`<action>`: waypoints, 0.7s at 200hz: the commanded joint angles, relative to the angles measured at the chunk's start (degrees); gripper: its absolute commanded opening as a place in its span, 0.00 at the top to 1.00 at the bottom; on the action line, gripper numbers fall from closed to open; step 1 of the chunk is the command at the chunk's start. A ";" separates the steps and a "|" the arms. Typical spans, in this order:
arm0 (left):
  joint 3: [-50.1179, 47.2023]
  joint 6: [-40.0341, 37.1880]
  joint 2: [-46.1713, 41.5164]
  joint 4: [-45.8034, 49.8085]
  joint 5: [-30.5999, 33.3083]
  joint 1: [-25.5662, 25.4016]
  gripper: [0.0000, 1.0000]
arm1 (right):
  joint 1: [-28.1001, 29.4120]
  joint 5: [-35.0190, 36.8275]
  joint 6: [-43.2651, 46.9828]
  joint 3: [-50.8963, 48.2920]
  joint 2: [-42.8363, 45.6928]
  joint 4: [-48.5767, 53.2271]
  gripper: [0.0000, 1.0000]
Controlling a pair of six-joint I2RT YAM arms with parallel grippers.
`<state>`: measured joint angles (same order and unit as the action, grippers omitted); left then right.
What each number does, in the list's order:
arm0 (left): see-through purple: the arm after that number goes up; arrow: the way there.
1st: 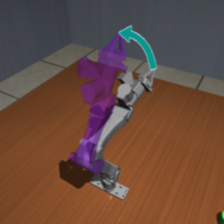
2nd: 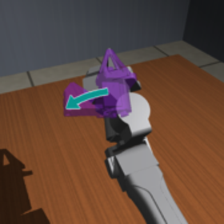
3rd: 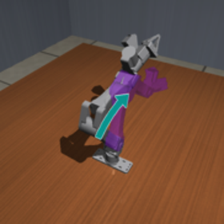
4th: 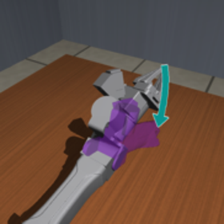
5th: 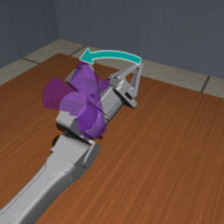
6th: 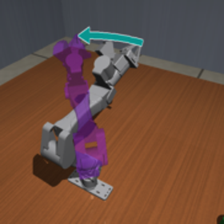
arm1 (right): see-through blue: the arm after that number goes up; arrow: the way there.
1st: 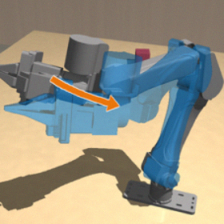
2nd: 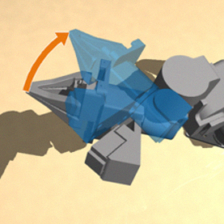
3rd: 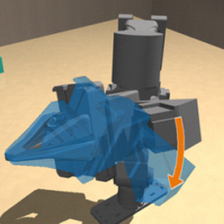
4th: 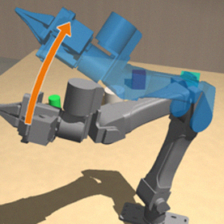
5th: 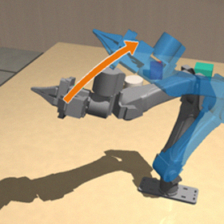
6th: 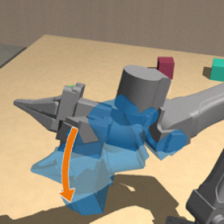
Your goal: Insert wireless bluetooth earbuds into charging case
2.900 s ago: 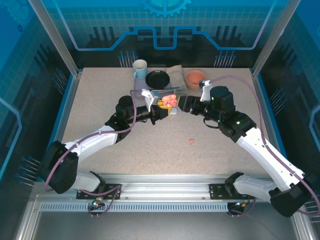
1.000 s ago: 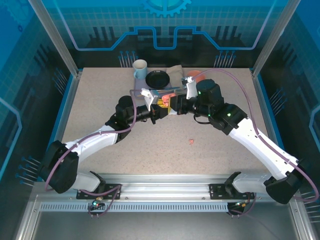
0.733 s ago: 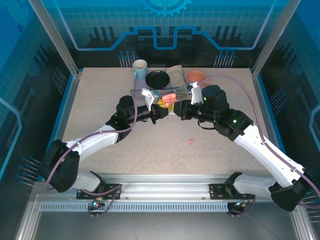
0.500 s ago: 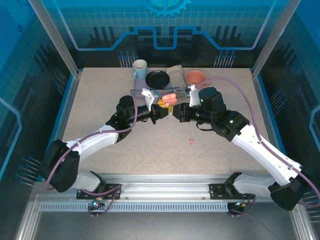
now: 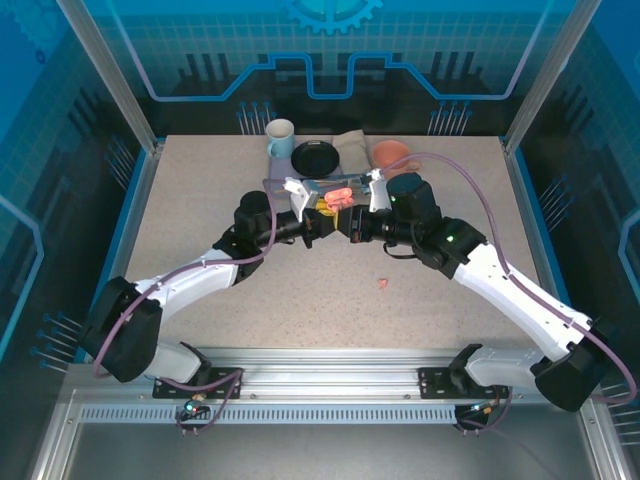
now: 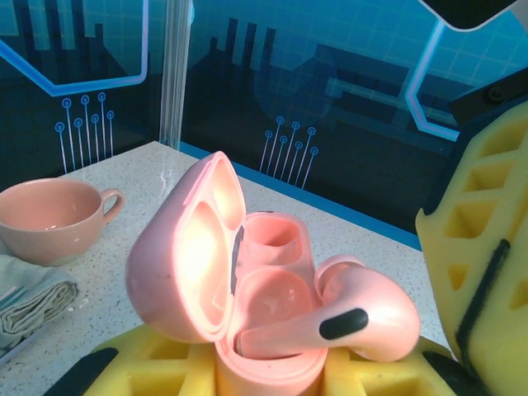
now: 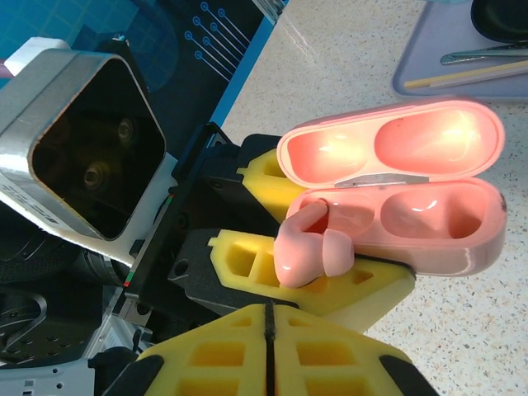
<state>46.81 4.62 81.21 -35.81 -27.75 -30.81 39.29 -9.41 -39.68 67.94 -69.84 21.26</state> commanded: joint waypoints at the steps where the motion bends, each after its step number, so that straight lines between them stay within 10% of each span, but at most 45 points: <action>1: 1.30 1.26 0.26 -1.76 -0.57 -0.16 1.00 | 0.54 0.43 0.12 2.81 -1.22 -1.68 0.92; 140: 0.65 1.53 0.09 -2.27 -1.09 -0.14 1.00 | -3.53 -0.52 1.36 5.65 -2.01 -2.30 0.95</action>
<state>46.81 6.07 81.41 -35.94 -27.79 -30.65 36.38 -9.30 -39.33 72.73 -73.69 19.88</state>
